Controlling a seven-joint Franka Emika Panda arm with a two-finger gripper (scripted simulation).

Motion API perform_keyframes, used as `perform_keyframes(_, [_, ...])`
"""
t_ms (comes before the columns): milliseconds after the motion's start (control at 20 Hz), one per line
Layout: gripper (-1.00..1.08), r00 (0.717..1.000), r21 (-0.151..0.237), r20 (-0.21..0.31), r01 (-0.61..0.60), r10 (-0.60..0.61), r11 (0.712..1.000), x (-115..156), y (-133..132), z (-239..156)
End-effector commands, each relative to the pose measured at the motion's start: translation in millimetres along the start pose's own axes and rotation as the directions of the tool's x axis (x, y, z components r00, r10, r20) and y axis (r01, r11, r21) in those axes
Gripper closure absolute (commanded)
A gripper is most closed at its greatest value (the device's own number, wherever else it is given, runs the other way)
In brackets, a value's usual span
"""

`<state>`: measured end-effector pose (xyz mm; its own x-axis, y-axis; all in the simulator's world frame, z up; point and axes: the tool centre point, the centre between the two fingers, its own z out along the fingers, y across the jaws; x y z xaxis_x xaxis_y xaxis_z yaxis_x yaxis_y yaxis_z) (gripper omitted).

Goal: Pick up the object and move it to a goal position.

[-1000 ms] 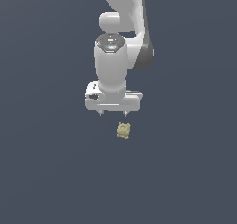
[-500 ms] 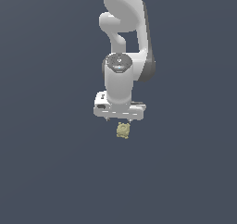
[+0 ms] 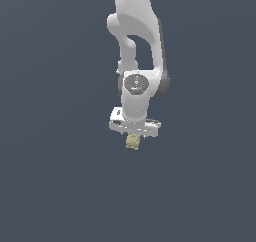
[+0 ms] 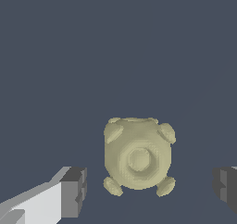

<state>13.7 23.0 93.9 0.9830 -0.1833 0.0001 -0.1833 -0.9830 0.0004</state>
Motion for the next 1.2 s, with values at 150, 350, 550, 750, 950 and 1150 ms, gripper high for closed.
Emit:
perform_keyframes(150, [-0.92, 1.0, 0.0, 0.001, -0.005, 0.005, 1.0, -0.6, -1.3, 3.4])
perform_keyframes(350, [-0.92, 1.0, 0.0, 0.001, -0.006, 0.006, 1.0, -0.9, -1.3, 12.9])
perform_keyframes(550, [-0.92, 1.0, 0.0, 0.0, -0.007, 0.007, 1.0, -1.6, -1.5, 33.9])
perform_keyframes(750, [-0.92, 1.0, 0.0, 0.0, -0.009, 0.009, 1.0, -1.8, -1.5, 50.2])
perform_keyframes(950, [-0.92, 1.0, 0.0, 0.0, -0.009, 0.009, 1.0, -0.7, -1.7, 54.3])
perform_keyframes(1150, [1.08, 1.0, 0.0, 0.0, -0.009, 0.009, 1.0, -0.7, -1.7, 54.3])
